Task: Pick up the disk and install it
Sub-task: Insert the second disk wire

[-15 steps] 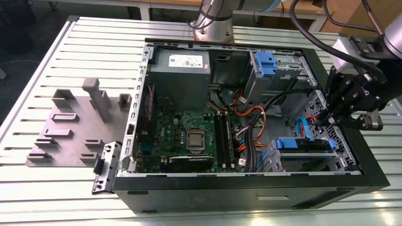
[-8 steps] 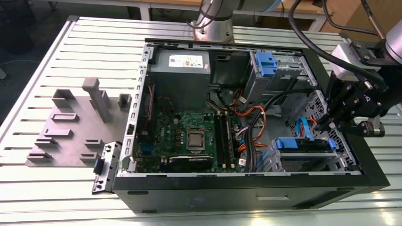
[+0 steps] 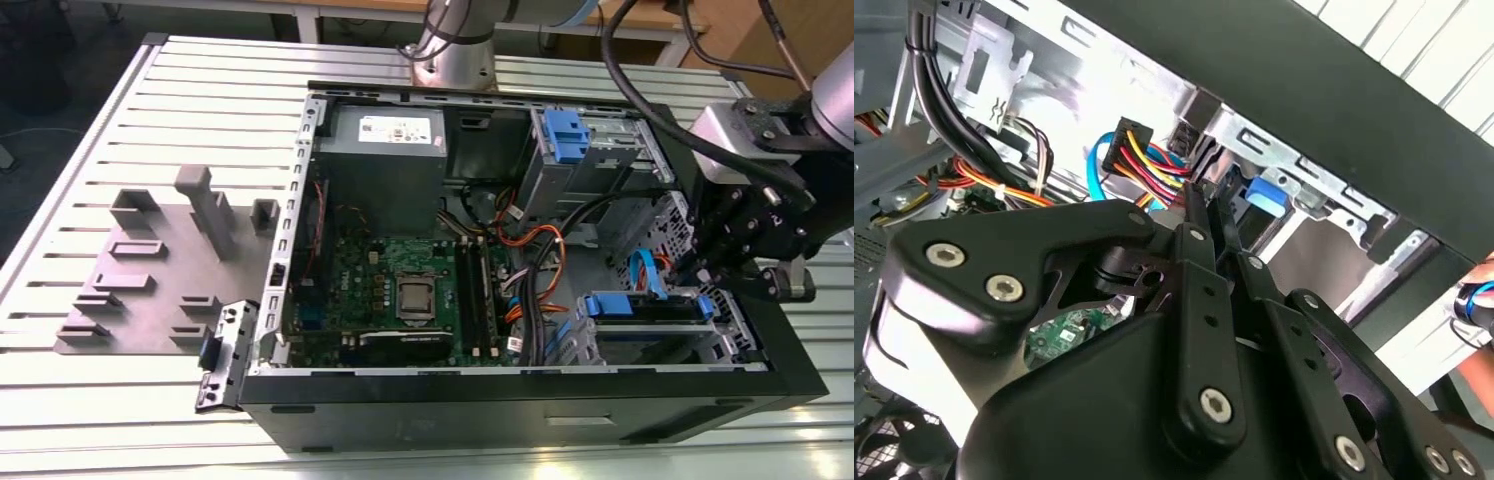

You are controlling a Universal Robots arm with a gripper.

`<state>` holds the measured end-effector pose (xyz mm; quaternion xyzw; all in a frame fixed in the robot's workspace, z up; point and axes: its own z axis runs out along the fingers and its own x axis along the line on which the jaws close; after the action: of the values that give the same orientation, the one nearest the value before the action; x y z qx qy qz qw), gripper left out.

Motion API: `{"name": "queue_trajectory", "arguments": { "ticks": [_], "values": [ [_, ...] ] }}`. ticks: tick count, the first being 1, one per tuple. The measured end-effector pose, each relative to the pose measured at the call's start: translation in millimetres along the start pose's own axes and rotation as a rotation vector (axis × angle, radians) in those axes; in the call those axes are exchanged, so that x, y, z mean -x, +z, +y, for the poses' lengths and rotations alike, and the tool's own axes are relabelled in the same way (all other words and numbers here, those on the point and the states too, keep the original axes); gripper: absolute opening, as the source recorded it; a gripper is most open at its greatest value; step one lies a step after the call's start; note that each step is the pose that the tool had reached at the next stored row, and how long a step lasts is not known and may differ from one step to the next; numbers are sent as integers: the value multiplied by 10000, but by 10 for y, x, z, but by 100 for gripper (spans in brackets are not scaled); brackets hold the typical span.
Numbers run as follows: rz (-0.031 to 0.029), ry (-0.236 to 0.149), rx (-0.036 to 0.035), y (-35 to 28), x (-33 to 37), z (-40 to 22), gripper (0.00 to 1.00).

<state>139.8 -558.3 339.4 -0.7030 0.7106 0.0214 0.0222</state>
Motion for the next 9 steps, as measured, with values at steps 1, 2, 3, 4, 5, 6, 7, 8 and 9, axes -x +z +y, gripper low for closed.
{"name": "queue_trajectory", "arguments": {
  "ticks": [1,2,3,4,5,6,7,8,9],
  "values": [
    [0,-3,-38,-1,-10,14,16],
    [0,-5,-70,-2,-18,25,16],
    [0,-6,-88,-2,-26,30,16],
    [-1,-7,-94,-2,-35,30,16],
    [-1,-8,-96,-3,-45,30,16],
    [-1,-8,-96,-3,-53,30,16],
    [-1,-7,-97,-4,-60,30,16],
    [-1,-7,-96,-4,-66,30,16],
    [-2,-7,-97,-4,-72,31,16]
  ]
}}
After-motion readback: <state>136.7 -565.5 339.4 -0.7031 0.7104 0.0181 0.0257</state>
